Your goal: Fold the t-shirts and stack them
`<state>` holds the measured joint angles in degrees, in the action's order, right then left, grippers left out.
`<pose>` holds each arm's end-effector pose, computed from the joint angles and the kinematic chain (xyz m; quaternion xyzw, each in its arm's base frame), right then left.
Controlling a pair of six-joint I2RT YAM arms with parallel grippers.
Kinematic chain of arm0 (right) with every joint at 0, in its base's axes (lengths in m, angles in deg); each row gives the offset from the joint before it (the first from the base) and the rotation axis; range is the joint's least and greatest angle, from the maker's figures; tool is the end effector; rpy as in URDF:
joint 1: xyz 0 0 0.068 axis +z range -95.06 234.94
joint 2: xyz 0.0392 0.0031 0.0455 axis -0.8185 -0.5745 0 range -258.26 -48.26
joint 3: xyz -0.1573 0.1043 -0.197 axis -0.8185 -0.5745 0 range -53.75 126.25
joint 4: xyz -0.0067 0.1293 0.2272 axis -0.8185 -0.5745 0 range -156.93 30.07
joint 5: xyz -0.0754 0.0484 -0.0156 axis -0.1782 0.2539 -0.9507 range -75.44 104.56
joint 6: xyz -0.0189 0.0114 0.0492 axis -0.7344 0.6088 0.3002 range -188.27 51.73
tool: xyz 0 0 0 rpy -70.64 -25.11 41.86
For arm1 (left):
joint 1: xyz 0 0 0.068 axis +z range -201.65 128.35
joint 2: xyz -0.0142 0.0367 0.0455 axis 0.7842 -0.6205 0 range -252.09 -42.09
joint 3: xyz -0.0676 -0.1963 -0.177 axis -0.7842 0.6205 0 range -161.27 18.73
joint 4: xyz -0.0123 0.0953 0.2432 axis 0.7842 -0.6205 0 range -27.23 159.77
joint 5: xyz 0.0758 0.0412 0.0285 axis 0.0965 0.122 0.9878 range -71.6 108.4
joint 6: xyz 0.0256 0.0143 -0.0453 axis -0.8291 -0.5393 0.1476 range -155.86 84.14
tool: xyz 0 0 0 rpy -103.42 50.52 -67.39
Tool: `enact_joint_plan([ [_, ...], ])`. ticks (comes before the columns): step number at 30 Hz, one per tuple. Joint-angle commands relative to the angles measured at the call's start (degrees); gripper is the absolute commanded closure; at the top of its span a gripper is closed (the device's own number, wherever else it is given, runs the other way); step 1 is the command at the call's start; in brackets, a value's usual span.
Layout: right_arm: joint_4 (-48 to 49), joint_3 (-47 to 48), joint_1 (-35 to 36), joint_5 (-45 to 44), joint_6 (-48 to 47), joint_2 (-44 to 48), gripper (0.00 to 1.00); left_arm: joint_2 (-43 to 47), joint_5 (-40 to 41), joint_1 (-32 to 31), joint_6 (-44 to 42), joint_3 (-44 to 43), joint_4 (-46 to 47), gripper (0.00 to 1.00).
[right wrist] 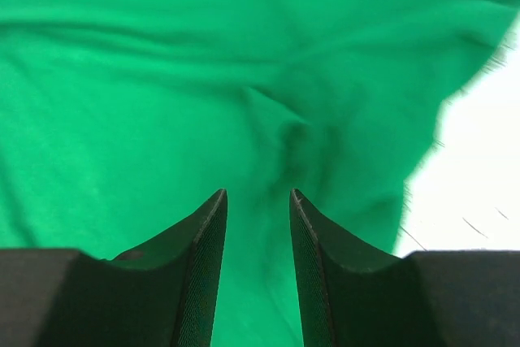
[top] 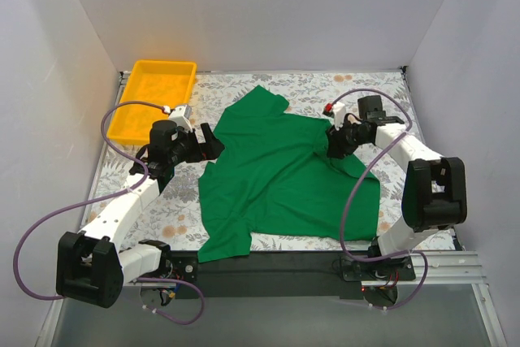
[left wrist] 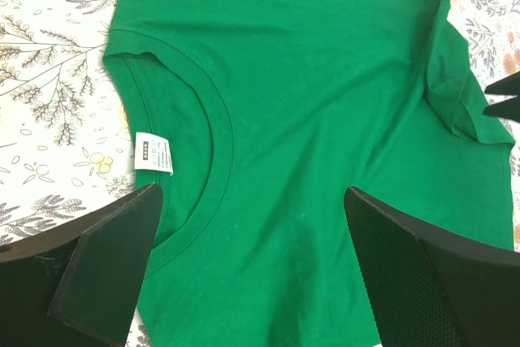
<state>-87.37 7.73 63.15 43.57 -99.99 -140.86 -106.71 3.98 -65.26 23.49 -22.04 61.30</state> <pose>0.3218 0.0638 0.2123 -0.3820 0.8527 0.1827 0.3058 0.2378 -0.0666 0.2498 -0.2820 0.8242 -0.3729 0.3195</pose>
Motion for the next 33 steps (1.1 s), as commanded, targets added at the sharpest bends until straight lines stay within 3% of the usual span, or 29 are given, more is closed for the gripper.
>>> enact_joint_plan([
  [1, 0.11, 2.15, -3.80, -1.25, -0.10, 2.07, 0.56, 1.87, 0.00, 0.25, -0.82, -0.27, 1.17, 0.06],
  [9, -1.38, 7.43, -5.13, 3.32, 4.04, -6.00, 0.55, 1.69, -0.17, 0.16, -0.73, -0.27, 1.17, 0.06],
  [16, -4.46, 12.44, -3.73, 7.89, 2.46, -10.76, 0.45, 1.43, -0.09, 0.16, -0.82, -0.27, 1.17, 0.06],
  [27, -5.08, 15.34, -1.88, 3.07, -0.26, -13.92, 0.41, 1.25, -0.26, 0.16, -0.91, -0.27, 1.18, 0.06],
  [33, -7.54, 17.19, -1.88, 4.91, -4.22, -15.77, 0.36, 1.25, -0.18, 0.16, -0.91, -0.18, 1.17, 0.06],
])
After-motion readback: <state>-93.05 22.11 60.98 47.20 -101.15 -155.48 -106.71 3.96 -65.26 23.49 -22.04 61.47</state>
